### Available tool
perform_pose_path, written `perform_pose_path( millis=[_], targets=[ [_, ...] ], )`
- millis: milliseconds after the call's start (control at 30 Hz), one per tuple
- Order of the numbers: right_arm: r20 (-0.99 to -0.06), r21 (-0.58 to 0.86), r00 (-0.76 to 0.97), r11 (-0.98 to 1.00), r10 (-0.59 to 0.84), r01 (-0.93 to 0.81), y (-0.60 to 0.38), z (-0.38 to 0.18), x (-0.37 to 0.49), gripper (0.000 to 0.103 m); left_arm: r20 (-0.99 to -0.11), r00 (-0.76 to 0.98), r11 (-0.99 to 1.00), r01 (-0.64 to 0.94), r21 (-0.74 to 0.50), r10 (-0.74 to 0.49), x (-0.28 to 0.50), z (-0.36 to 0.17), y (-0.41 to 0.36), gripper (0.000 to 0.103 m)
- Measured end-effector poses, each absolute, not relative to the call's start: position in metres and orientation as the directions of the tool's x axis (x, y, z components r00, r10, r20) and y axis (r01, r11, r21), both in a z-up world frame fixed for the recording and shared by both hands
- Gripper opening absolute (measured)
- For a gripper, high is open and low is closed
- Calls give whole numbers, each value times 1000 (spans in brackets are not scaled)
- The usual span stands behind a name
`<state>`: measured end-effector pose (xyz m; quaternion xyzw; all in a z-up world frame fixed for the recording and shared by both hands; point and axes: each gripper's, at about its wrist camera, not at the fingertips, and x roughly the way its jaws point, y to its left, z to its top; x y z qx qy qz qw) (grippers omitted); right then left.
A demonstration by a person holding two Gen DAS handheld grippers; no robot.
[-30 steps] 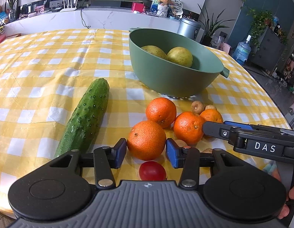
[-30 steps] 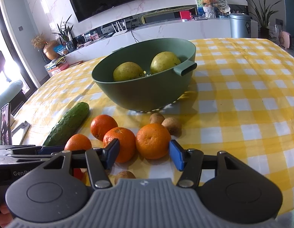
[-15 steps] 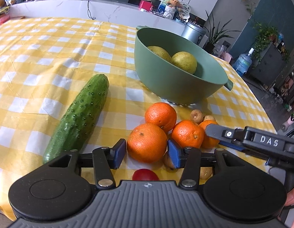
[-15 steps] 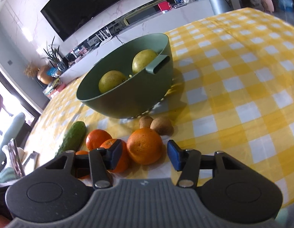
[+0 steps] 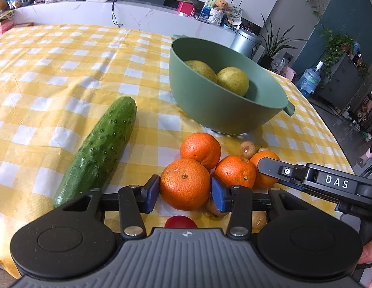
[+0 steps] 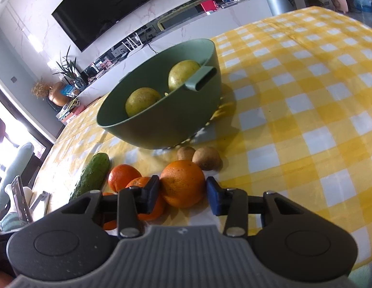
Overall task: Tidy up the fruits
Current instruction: 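Grasp an orange with the right tool while the left tool grasps another orange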
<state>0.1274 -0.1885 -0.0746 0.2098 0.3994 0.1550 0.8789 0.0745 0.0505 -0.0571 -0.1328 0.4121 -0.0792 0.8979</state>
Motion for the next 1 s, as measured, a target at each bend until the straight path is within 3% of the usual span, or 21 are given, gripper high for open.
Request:
perform_pose_path(
  millis=[533,1000],
  targets=[
    [-564,406,720,895,405,-185,-193,-39,98,39,-658,724,964,34,-264,-206,58,-10,45,51],
    [-479,348,774,899,413,-265,-201,10,105,39,-588,772,960,98,-263,-240,84,40,26,51]
  ],
)
